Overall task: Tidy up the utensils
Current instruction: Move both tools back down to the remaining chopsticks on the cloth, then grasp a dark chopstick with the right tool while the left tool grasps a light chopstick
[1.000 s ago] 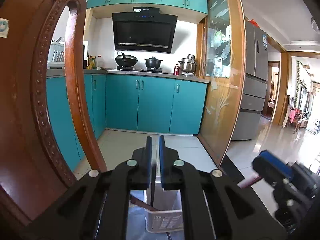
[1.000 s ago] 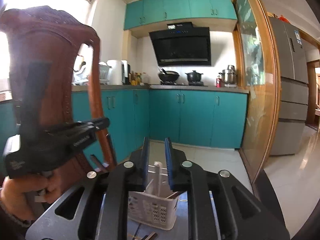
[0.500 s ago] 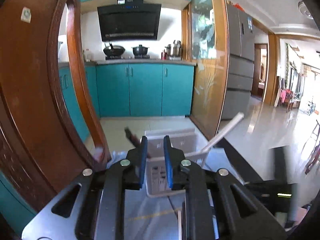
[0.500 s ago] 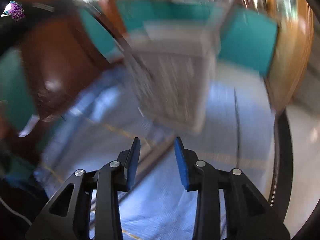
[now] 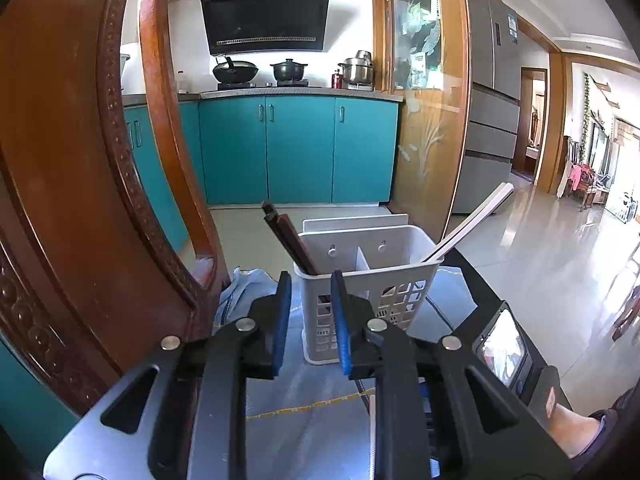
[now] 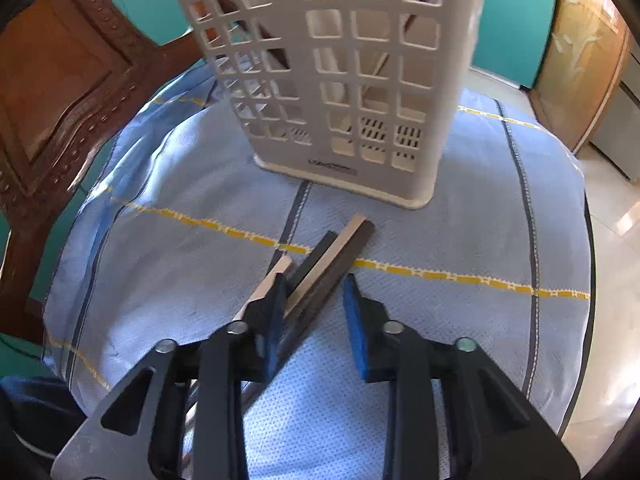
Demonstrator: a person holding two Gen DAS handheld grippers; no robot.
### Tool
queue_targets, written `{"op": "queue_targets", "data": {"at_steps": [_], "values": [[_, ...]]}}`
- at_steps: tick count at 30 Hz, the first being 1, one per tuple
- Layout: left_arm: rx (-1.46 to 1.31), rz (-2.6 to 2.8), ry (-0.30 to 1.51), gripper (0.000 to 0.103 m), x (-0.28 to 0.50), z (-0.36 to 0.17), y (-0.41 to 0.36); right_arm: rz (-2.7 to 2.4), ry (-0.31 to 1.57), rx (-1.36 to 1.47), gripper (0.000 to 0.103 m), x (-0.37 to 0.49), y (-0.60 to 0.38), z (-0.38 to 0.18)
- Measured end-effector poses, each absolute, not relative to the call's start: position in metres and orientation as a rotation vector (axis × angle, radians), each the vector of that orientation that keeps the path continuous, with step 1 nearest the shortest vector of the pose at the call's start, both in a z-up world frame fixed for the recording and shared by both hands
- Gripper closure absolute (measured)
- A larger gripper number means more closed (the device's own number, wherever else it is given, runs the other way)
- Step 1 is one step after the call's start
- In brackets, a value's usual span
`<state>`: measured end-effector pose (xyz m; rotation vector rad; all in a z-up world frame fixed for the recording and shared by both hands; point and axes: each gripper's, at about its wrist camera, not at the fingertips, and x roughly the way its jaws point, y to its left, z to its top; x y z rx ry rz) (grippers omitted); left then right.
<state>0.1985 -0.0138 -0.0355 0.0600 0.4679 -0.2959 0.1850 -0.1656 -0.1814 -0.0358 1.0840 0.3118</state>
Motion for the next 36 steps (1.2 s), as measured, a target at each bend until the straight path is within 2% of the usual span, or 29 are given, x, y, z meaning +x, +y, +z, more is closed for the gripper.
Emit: {"op": "queue_targets", "data": {"at_steps": [4, 16, 20, 30, 33, 36], "values": [[0.057, -0.293, 0.488, 0.081, 0.198, -0.041, -0.012, 0.361, 1.115, -0.064, 0.089, 0.179, -0.166, -0.179], [0.074, -0.276, 0.530, 0.080, 0.204, -0.047, -0.013, 0.301, 1.139, -0.229, 0.089, 0.163, -0.195, -0.178], [0.072, -0.273, 0.552, 0.079, 0.208, -0.051, -0.012, 0.298, 1.121, -0.190, 0.089, 0.163, -0.206, -0.175], [0.085, -0.307, 0.745, 0.079, 0.226, -0.083, -0.022, 0.252, 1.140, -0.107, 0.087, 0.168, -0.226, -0.177], [0.074, -0.348, 0.822, 0.079, 0.233, -0.099, -0.029, 0.257, 1.156, -0.059, 0.080, 0.173, -0.223, -0.184], [0.073, -0.390, 0.885, 0.079, 0.238, -0.114, -0.035, 0.278, 1.129, -0.138, 0.084, 0.172, -0.209, -0.189]]}}
